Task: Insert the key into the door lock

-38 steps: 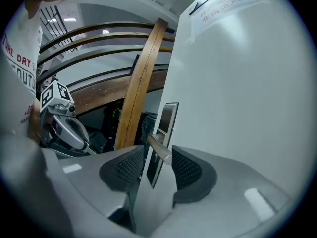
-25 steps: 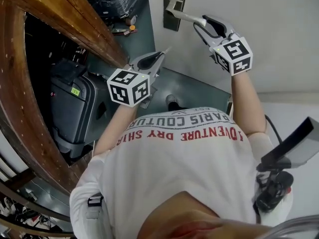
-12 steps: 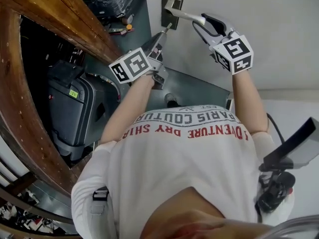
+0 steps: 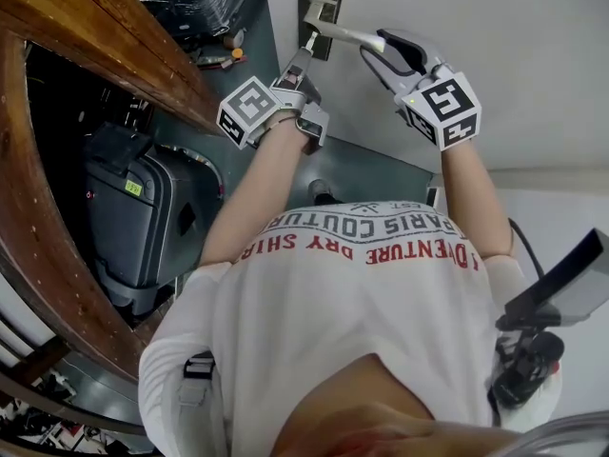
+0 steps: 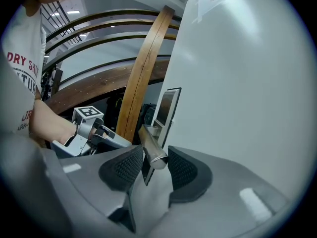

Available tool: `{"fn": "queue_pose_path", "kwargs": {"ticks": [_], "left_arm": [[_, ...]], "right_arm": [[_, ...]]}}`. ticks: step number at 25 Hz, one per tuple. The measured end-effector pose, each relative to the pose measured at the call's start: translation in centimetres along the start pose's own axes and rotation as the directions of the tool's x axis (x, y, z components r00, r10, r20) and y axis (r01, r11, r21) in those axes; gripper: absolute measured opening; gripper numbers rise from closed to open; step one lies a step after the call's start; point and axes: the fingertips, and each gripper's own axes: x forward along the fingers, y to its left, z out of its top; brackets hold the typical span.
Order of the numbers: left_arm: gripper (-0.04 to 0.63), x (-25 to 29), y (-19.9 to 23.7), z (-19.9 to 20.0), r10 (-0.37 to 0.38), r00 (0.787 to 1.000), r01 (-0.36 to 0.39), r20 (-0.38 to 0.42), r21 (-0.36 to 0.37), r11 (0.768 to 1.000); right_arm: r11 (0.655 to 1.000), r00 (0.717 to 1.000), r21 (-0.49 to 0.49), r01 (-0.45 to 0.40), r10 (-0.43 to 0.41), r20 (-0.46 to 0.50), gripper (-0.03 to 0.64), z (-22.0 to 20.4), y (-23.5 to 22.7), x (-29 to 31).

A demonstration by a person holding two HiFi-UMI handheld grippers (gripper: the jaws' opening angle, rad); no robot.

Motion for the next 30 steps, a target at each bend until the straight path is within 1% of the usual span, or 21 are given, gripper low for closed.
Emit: {"fn": "queue_pose_path", "kwargs": {"ticks": [6,12,15,22,26,28,30], "left_arm": [[0.023,0.2,0.1,0.3,0.011,1.000,-0.011,0.025,-0.028,1.000],[0.023,0.8,0.5,0.1,0.002,0.997,0.007,0.073,-0.117,0.993],[0.023,1.2,0.6,0.1,0.001,0.996,0.012,0.092,-0.142,0.990],[0.023,2.3,0.8,0.2,-0.004,0.994,0.022,0.109,-0.171,0.985],[0.023,2.3,0.7,0.4,-0.008,0.992,0.030,0.126,-0.176,0.984],[0.023,2.4,0.7,0.5,-0.015,0.992,0.036,0.127,-0.168,0.985],[0.023,2.6,0.5,0.4,-0.032,0.992,0.049,0.123,-0.134,0.990]], "right_arm": [[1.000,1.000,-0.004,0.004,-0.004,-0.001,0.152,0.2,0.2,-0.1],[1.000,1.000,0.001,0.008,-0.008,-0.001,0.150,0.0,0.2,-0.1],[1.000,1.000,-0.002,0.006,-0.006,-0.001,0.149,0.0,0.3,-0.1],[1.000,1.000,-0.010,-0.021,0.021,0.004,0.144,-0.1,0.9,-0.6],[1.000,1.000,-0.004,-0.021,0.022,0.004,0.144,0.1,1.0,-0.5],[1.000,1.000,-0.002,-0.022,0.022,0.004,0.144,0.0,0.9,-0.5],[1.000,1.000,-0.009,-0.019,0.019,0.004,0.144,-0.1,0.8,-0.4]]}}
